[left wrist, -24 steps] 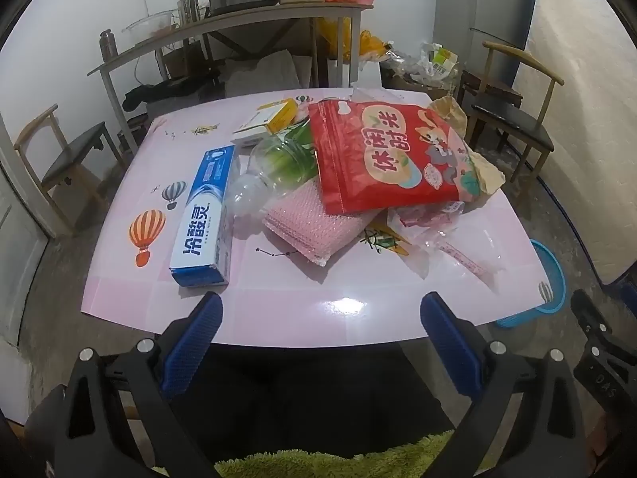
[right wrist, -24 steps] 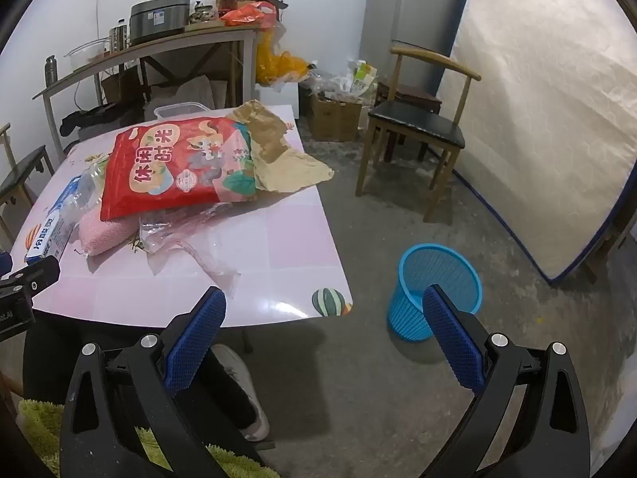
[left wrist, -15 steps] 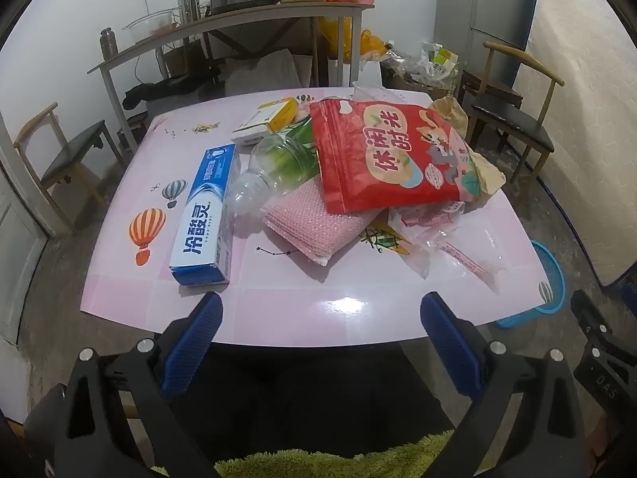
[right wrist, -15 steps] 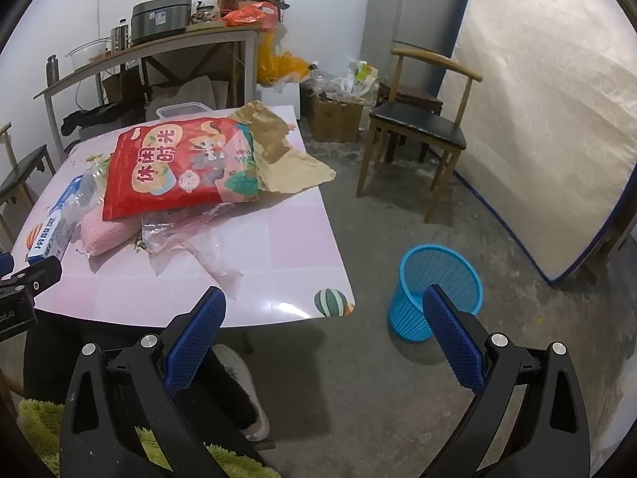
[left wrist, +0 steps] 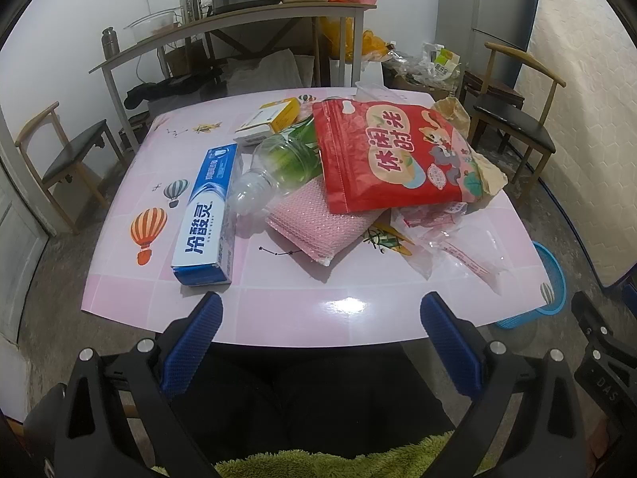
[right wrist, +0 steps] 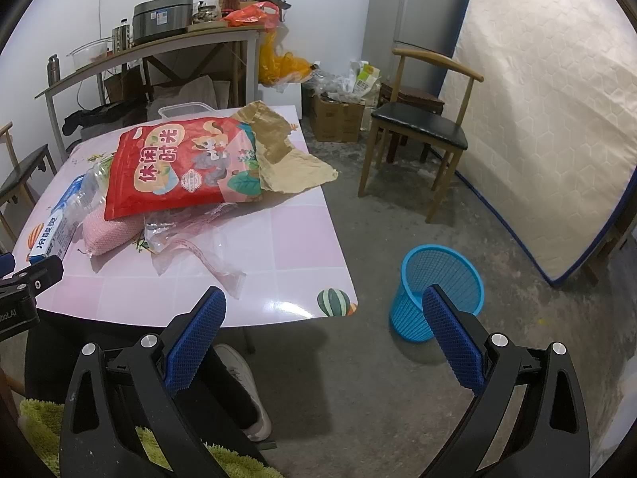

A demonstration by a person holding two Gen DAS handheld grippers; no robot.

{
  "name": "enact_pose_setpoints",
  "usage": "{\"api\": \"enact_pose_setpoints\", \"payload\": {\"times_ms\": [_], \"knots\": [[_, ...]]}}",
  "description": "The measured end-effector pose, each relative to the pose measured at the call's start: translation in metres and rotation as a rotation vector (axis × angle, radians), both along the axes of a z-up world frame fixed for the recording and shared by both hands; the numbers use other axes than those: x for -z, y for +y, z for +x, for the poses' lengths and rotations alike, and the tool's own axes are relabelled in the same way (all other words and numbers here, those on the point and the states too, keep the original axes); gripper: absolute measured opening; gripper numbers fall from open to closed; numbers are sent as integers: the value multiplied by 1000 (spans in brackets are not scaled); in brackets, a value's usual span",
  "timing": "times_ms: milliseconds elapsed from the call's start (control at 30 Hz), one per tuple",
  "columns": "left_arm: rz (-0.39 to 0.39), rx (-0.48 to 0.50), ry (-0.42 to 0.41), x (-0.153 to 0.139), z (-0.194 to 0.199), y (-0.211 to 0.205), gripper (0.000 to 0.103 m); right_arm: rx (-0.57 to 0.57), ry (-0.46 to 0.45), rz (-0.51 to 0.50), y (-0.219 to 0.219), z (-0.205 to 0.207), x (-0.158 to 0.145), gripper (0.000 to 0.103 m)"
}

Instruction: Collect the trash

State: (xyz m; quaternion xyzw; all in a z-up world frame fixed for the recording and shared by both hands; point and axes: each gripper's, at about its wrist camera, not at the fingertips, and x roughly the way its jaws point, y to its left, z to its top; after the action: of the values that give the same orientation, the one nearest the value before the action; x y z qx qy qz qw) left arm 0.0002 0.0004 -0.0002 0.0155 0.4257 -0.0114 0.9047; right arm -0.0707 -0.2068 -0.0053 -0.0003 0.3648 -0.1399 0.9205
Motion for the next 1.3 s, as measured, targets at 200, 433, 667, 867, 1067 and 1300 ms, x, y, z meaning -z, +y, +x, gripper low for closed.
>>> {"api": "enact_pose_setpoints", "payload": {"times_ms": [200,433,667,867,1067,1300], "knots": [[0,-1,0,0,0,0,97,-1,-1,0,3,2,-2,95],[1,0,1,0,0,0,97,-1,-1,1,4,3,-2,95],[0,-1,1,0,0,0,97,-1,-2,0,4,3,-2,95],[0,0,1,0,0,0,97,-2,-3,-1,7,5,-2,95],[0,-1,2,0,0,0,97,-3,-5,-1,9,6,-3,95],[0,-1,0,0,0,0,97,-4,-5,-1,9,6,-3,95]]}}
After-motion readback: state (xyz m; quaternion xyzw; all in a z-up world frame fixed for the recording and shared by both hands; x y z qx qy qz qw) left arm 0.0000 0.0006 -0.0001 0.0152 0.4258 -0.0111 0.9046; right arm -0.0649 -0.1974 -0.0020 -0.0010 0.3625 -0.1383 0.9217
